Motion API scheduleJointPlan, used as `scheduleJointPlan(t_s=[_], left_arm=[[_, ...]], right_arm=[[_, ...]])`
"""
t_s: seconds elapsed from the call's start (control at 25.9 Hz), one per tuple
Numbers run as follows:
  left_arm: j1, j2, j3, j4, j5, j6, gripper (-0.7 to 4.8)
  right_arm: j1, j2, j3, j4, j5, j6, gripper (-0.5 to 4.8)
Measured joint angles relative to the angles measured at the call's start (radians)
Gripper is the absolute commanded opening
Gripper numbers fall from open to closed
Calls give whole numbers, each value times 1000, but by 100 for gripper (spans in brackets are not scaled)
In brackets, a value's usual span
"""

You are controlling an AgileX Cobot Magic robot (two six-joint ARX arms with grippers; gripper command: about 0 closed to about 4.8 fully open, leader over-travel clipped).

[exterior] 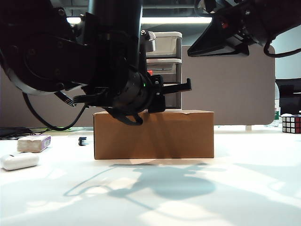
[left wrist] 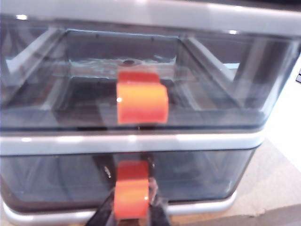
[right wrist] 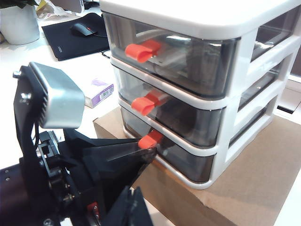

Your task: Open the third layer of the drawer on the table, pick up the earphone case on the table and put it in, and finally close the drawer.

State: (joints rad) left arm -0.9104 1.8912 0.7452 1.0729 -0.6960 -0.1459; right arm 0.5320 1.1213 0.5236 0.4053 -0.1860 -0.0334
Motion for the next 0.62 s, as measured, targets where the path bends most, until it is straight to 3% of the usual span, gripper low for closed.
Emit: scheduleJointPlan(t_s=[0.15, 0.19, 0.27, 0.62], left_arm=[[0, 0, 0, 0, 0, 0, 39], [0, 0, 0, 0, 0, 0, 8], [0, 0, 0, 1, 0, 0, -5], [0, 0, 0, 5, 0, -4, -5]], right_arm=[[0, 2, 0, 8, 2, -17, -6], [0, 10, 0, 27, 2, -18, -6], [0, 42, 0, 94, 3, -20, -6], [-1, 171, 79, 157, 3, -21, -6]])
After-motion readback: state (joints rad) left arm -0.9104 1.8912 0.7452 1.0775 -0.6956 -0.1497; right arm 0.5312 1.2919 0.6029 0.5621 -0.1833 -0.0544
